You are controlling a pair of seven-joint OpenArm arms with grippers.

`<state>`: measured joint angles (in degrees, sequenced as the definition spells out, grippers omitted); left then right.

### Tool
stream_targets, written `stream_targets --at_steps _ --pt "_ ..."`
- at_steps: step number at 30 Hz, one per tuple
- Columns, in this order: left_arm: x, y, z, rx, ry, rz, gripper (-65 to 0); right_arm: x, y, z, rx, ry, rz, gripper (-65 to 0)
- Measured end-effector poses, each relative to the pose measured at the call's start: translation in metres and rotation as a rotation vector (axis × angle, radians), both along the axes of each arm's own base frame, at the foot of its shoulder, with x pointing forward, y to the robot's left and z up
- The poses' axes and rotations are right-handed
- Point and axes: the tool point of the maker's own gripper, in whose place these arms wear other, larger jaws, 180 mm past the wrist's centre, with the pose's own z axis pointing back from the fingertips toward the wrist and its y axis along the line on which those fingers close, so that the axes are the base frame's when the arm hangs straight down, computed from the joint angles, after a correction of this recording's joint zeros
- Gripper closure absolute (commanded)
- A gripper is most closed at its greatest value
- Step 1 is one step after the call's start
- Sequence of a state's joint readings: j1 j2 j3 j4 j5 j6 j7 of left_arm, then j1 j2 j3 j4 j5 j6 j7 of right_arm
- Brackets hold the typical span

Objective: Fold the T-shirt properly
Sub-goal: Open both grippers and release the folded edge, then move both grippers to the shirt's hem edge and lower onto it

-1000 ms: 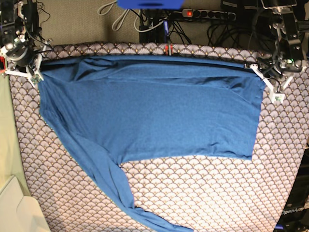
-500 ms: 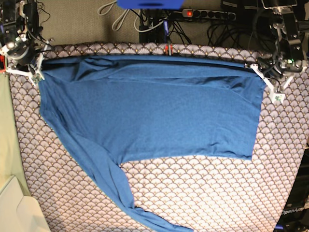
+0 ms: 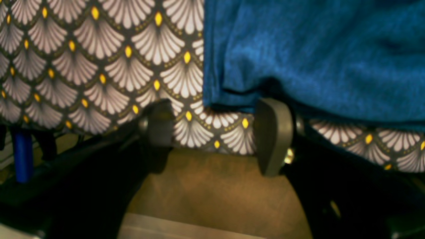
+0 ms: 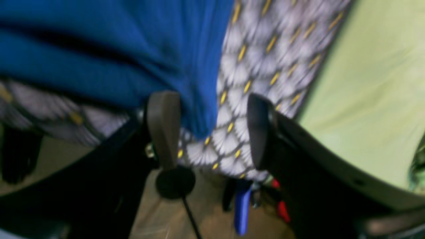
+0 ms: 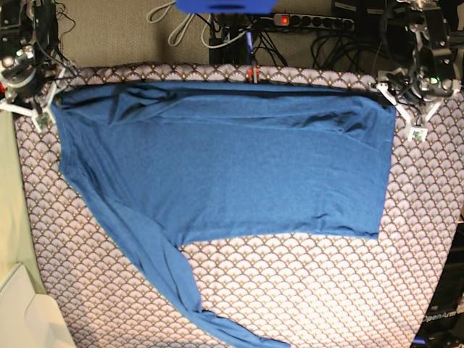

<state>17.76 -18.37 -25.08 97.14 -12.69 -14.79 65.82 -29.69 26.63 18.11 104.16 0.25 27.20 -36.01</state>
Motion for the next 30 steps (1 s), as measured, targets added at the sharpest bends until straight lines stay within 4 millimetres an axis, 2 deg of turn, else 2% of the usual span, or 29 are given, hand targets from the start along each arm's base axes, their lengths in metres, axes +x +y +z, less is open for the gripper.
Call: stream_targets --at_steps 3,7,9,13,15,18,20,22,26,28,30 --pt "0.008 -0.003 0.013 0.015 -0.041 -0.017 -38.5 0.004 0.001 0.015 -0.012 -0.045 -0.014 -33.1" --pt "0.018 -0.009 0.033 0.032 -0.103 -0.051 -38.5 0.011 -0.002 0.025 -0.016 -0.081 -0.025 -33.1" --pt "0.02 -0.005 0.042 0.044 -0.129 -0.043 -38.5 0.016 -0.004 0.028 -0.02 -0.093 -0.029 -33.1" --pt "0.03 0.023 0.061 0.087 -0.192 0.042 -38.5 0.05 -0.002 0.049 -0.017 -0.19 -0.028 -33.3" --pt "0.054 0.023 0.072 0.076 -0.252 0.044 -38.5 0.074 0.007 0.058 -0.012 -0.236 -0.004 -33.3" --pt "0.085 0.02 0.082 0.034 -0.322 0.058 -38.5 0.109 0.029 0.054 0.057 -0.26 0.041 -33.4" --pt "0.101 0.025 0.084 0.018 -0.337 0.083 -38.5 0.135 0.033 0.051 0.076 -0.271 0.042 -33.4" --pt "0.12 0.028 0.084 0.0 -0.383 0.111 -38.5 0.159 0.033 0.041 0.075 -0.24 0.045 -33.4" --pt "0.159 0.028 0.092 -0.055 -0.568 0.121 -38.5 0.203 0.049 0.02 0.157 -0.189 0.04 -33.4" --pt "0.169 0.031 0.083 -0.058 -0.604 0.13 -38.5 0.219 0.045 0.008 0.177 -0.15 0.007 -33.4" --pt "0.177 0.029 0.065 -0.051 -0.565 0.11 -38.5 0.234 0.041 0.001 0.181 -0.122 -0.015 -33.4"
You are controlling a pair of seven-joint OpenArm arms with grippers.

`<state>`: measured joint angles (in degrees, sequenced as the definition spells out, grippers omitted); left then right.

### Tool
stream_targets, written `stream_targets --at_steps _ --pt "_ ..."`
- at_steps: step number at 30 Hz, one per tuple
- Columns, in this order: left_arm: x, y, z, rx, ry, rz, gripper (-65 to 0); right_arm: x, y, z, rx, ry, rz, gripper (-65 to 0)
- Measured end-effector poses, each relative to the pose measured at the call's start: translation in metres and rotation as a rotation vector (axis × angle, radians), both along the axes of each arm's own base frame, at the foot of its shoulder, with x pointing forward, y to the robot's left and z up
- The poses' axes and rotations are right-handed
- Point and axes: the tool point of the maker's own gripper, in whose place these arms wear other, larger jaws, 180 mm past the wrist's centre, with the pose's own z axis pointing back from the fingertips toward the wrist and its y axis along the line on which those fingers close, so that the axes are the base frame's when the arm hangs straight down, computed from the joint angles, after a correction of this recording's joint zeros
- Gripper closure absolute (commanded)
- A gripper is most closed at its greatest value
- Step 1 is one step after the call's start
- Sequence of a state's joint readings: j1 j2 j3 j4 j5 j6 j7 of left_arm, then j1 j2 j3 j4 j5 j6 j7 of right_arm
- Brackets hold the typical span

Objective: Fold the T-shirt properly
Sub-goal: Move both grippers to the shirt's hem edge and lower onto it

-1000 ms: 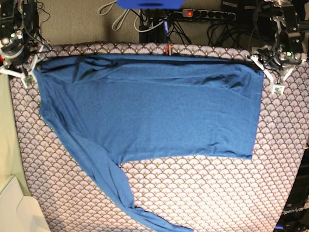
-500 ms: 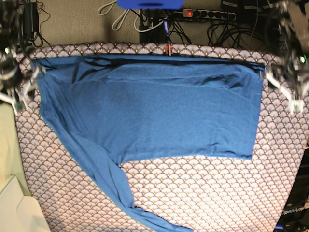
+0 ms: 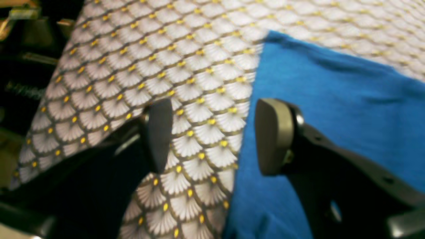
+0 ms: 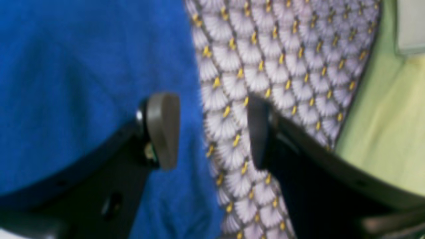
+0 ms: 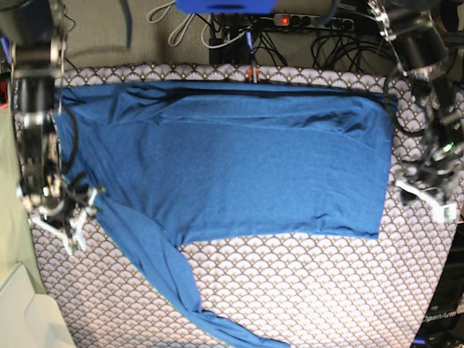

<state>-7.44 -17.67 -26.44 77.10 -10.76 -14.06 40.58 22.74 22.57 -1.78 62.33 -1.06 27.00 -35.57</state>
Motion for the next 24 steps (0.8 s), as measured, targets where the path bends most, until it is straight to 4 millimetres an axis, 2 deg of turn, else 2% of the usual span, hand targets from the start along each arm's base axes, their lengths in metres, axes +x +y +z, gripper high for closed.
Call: stream_targets --at_steps 3,5,8,11,15,20,24 --pt "0.026 -0.014 -0.004 -0.025 -0.035 -0.054 -38.5 0.024 0.006 -0.003 0.082 -0.031 -0.012 -33.4" --pt "0.038 -0.013 -0.006 -0.04 -0.047 -0.049 -38.5 0.029 0.006 -0.013 0.117 -0.017 -0.031 -33.4" --pt "0.04 -0.008 -0.019 -0.057 -0.023 -0.023 -38.5 0.024 0.0 -0.032 0.136 0.033 -0.057 -33.4" --pt "0.045 -0.008 -0.027 -0.085 0.0 -0.009 -38.5 0.023 0.0 -0.039 0.158 0.028 -0.067 -33.4" --pt "0.06 -0.007 -0.017 -0.101 -0.031 -0.002 -38.5 0.024 0.0 -0.04 0.167 0.019 -0.068 -33.4" --pt "0.058 -0.008 -0.021 -0.105 -0.013 -0.001 -38.5 0.021 0.006 -0.045 0.191 0.001 -0.072 -33.3" --pt "0.072 -0.018 -0.009 -0.086 -0.041 -0.035 -38.5 0.02 0.01 -0.047 0.197 0.004 -0.071 -33.3"
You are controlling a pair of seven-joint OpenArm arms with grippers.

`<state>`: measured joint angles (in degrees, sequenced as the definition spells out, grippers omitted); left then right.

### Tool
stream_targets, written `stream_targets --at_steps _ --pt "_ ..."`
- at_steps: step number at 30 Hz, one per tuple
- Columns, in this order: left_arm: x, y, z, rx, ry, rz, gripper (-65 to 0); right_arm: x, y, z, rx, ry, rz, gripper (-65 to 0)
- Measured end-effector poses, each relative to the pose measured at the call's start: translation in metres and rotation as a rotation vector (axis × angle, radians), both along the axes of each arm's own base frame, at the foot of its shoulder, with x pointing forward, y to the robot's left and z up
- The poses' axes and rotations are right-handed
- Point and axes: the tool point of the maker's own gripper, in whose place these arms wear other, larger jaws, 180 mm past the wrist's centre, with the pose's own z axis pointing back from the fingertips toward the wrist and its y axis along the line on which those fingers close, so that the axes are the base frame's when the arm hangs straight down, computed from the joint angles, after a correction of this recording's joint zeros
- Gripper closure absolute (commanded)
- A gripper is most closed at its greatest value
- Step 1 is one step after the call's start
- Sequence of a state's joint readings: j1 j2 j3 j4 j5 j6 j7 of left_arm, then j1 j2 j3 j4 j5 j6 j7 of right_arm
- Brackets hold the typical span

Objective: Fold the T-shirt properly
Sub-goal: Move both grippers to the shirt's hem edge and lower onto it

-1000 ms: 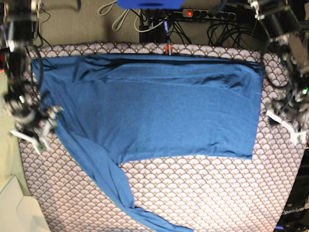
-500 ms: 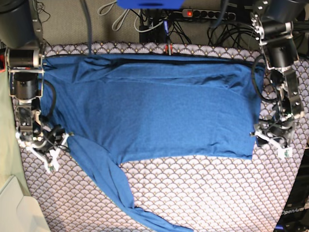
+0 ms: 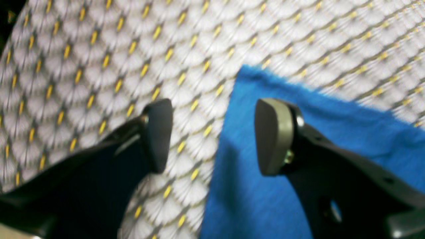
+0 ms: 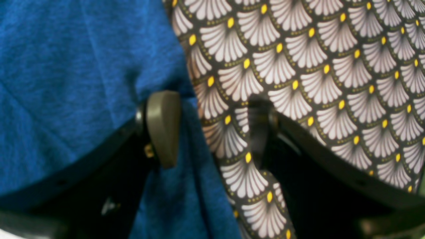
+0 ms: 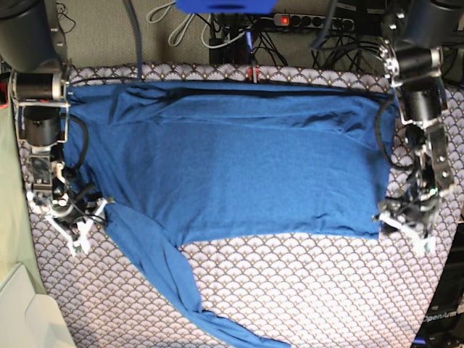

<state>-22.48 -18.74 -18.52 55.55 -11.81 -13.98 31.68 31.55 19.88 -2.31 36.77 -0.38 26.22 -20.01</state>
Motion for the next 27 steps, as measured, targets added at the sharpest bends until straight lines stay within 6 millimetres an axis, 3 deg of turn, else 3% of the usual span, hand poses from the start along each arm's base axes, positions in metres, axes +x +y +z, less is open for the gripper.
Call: stream_targets --at_steps 5,9,14,18,27 --pt "-0.003 -0.01 -0.008 -0.001 0.026 -0.028 -38.5 -0.001 0.006 -0.003 0.017 -0.018 0.0 -33.0" --pt "0.005 -0.006 -0.001 0.0 0.009 -0.015 -38.5 -0.003 0.007 -0.004 0.026 -0.027 -0.003 -30.0" --pt "0.006 -0.002 -0.011 -0.018 0.004 0.006 -38.5 -0.005 0.012 -0.007 0.049 -0.037 -0.003 -15.6" --pt "0.005 0.002 -0.02 -0.026 -0.019 0.024 -38.5 -0.007 0.017 -0.008 0.065 -0.035 0.015 0.0" --pt "0.004 0.001 -0.028 -0.037 -0.031 0.039 -38.6 -0.015 0.01 0.002 -0.022 -0.031 0.055 0.0"
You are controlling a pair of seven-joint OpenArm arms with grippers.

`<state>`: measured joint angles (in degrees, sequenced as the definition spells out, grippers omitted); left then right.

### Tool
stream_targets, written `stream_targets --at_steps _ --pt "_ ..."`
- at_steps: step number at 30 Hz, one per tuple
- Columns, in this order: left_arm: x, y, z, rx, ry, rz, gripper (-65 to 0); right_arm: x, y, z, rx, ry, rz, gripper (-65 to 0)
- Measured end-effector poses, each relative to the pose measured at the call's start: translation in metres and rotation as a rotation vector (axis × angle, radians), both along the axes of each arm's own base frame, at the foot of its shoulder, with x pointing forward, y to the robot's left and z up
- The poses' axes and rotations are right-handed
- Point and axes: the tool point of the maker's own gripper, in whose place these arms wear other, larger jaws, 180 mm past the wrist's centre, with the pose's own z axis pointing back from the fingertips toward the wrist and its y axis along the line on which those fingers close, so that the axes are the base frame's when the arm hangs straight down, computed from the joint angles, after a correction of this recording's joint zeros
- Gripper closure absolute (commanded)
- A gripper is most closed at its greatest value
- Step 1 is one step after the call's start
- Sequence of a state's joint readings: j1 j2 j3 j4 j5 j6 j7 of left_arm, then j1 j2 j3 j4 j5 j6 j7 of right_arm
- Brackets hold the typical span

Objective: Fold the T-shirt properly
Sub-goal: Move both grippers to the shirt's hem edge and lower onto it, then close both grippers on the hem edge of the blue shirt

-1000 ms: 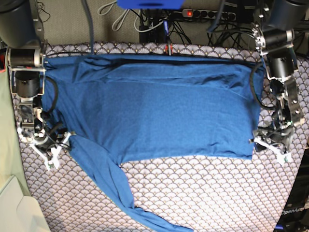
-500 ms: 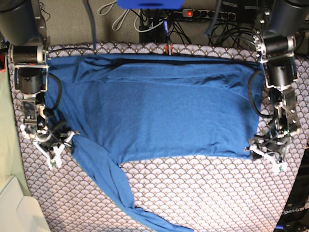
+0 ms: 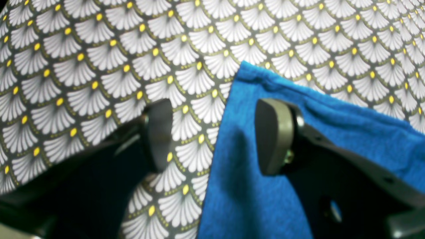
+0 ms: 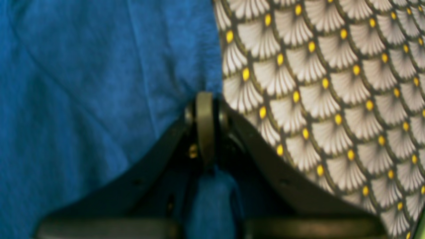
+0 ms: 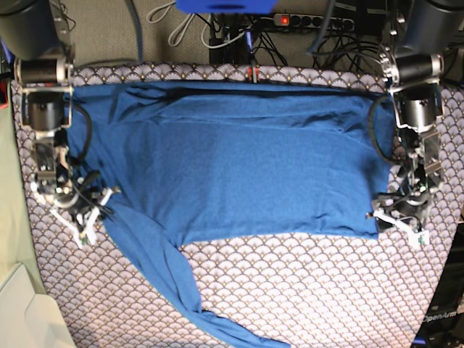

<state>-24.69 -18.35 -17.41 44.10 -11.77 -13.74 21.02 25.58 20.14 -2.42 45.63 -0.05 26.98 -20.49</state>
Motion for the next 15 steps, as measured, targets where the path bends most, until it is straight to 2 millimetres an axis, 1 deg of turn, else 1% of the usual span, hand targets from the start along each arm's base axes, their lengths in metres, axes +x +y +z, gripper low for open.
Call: stream_targets --at_steps 5,15 --pt "0.0011 -0.0047 -0.0008 -0.008 0.0 -0.007 -38.6 -0.0057 0.001 0.0041 -0.042 0.018 0.018 0.0" --pt "0.0012 -0.0046 -0.0006 -0.008 -0.001 -0.007 -38.7 -0.0023 0.0015 0.0093 -0.046 0.006 0.021 0.0"
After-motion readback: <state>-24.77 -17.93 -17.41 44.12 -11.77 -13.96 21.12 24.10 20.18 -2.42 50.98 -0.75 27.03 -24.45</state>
